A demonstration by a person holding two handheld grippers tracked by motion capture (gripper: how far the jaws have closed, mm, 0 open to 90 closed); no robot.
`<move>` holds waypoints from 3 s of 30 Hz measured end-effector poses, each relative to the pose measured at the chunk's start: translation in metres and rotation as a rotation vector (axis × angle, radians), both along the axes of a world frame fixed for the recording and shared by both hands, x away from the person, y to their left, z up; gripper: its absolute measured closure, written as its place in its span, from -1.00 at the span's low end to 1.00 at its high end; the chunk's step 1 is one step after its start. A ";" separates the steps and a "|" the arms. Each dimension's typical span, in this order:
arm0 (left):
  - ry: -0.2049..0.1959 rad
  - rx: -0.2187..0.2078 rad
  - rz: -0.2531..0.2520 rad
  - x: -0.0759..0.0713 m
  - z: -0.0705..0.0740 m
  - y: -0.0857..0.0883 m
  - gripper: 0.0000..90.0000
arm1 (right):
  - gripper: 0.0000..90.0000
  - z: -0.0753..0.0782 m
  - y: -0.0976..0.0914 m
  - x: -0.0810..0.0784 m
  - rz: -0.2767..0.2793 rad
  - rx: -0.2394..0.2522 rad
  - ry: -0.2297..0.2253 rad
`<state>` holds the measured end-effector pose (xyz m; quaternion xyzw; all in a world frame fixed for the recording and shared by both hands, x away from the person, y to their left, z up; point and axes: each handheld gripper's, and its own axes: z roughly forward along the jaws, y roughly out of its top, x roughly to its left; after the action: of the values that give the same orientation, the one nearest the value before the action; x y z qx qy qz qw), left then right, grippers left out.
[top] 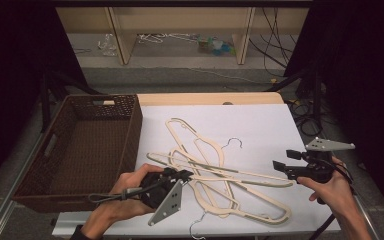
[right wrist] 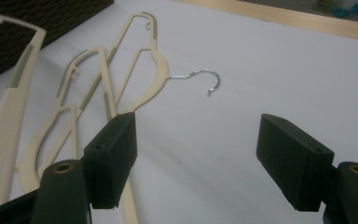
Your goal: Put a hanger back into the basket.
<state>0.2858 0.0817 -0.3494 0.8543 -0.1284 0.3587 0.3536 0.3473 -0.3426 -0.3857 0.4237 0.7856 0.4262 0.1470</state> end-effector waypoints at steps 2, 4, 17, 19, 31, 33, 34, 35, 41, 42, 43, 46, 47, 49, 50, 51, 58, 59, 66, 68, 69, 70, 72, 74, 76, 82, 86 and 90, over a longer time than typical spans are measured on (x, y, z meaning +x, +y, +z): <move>0.035 -0.027 -0.002 0.000 0.003 0.001 0.88 | -0.31 -0.004 -0.005 -0.003 -0.006 0.003 0.002; 0.048 -0.029 0.012 -0.001 0.007 0.001 0.91 | -0.36 -0.005 -0.012 -0.003 -0.040 0.007 -0.004; 0.245 -0.243 0.131 0.011 0.032 0.029 0.91 | -0.39 -0.016 -0.005 -0.013 -0.037 -0.005 -0.017; 0.286 -0.282 0.140 0.012 0.035 0.032 0.91 | -0.39 -0.017 -0.003 -0.015 -0.027 -0.009 -0.027; 0.594 -0.588 0.190 0.024 0.048 0.074 0.91 | -0.38 -0.038 0.038 -0.045 0.137 -0.087 -0.001; 0.599 -0.608 0.210 0.026 0.052 0.085 0.91 | -0.39 -0.039 0.039 -0.046 0.145 -0.079 -0.003; 0.610 -0.624 0.229 0.026 0.055 0.090 0.91 | -0.39 -0.038 0.040 -0.048 0.151 -0.086 0.003; 0.634 -0.647 0.237 0.026 0.059 0.098 0.91 | -0.40 -0.039 0.042 -0.049 0.150 -0.075 -0.010; 0.667 -0.692 0.264 0.025 0.077 0.118 0.91 | -0.41 -0.043 0.043 -0.051 0.161 -0.078 -0.004; 0.672 -0.701 0.269 0.026 0.082 0.122 0.91 | -0.41 -0.044 0.044 -0.051 0.161 -0.079 0.000; 0.661 -0.708 0.260 0.029 0.090 0.129 0.91 | -0.41 -0.045 0.044 -0.052 0.160 -0.077 0.005; 0.702 -0.743 0.277 0.029 0.101 0.138 0.91 | -0.41 -0.043 0.044 -0.053 0.168 -0.093 0.005; 0.707 -0.753 0.294 0.029 0.106 0.143 0.91 | -0.41 -0.044 0.044 -0.052 0.167 -0.085 -0.005; 0.705 -0.758 0.296 0.030 0.113 0.151 0.91 | -0.41 -0.043 0.045 -0.053 0.171 -0.079 -0.003; 0.702 -0.765 0.309 0.031 0.118 0.156 0.91 | -0.41 -0.043 0.044 -0.053 0.171 -0.079 -0.006; 0.698 -0.783 0.322 0.031 0.124 0.164 0.91 | -0.41 -0.043 0.044 -0.054 0.168 -0.079 0.002; 0.649 -0.782 0.415 0.037 0.134 0.193 0.91 | -0.49 -0.047 0.047 -0.054 0.173 -0.084 -0.017; 0.648 -0.783 0.430 0.040 0.134 0.200 0.91 | -0.50 -0.046 0.047 -0.055 0.174 -0.079 -0.006; 0.573 -0.732 0.513 0.060 0.123 0.237 0.91 | -0.50 -0.048 0.046 -0.054 0.175 -0.084 -0.004; 0.569 -0.717 0.521 0.061 0.120 0.239 0.91 | -0.50 -0.048 0.046 -0.055 0.172 -0.081 -0.002; 0.563 -0.697 0.535 0.063 0.116 0.243 0.91 | -0.50 -0.048 0.046 -0.055 0.172 -0.081 -0.002; 0.567 -0.689 0.551 0.066 0.110 0.247 0.91 | -0.50 -0.047 0.047 -0.055 0.173 -0.085 -0.008; 0.568 -0.667 0.570 0.070 0.100 0.254 0.91 | -0.50 -0.047 0.047 -0.056 0.184 -0.083 -0.009; 0.573 -0.656 0.596 0.075 0.091 0.260 0.91 | -0.50 -0.047 0.048 -0.056 0.180 -0.084 -0.007; 0.576 -0.647 0.620 0.079 0.084 0.267 0.91 | -0.50 -0.047 0.047 -0.056 0.180 -0.082 -0.006; 0.598 -0.608 0.697 0.089 0.063 0.285 0.91 | -0.49 -0.048 0.047 -0.055 0.188 -0.085 -0.007; 0.613 -0.566 0.742 0.094 0.046 0.291 0.91 | -0.49 -0.048 0.048 -0.056 0.186 -0.091 0.001; 0.603 -0.509 0.751 0.099 0.034 0.297 0.91 | -0.49 -0.049 0.048 -0.056 0.193 -0.092 -0.004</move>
<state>0.3849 0.3784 -0.3157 0.7937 0.3836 0.2193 0.4182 0.2913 -0.2941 -0.4343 0.3380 0.8412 0.4028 0.1261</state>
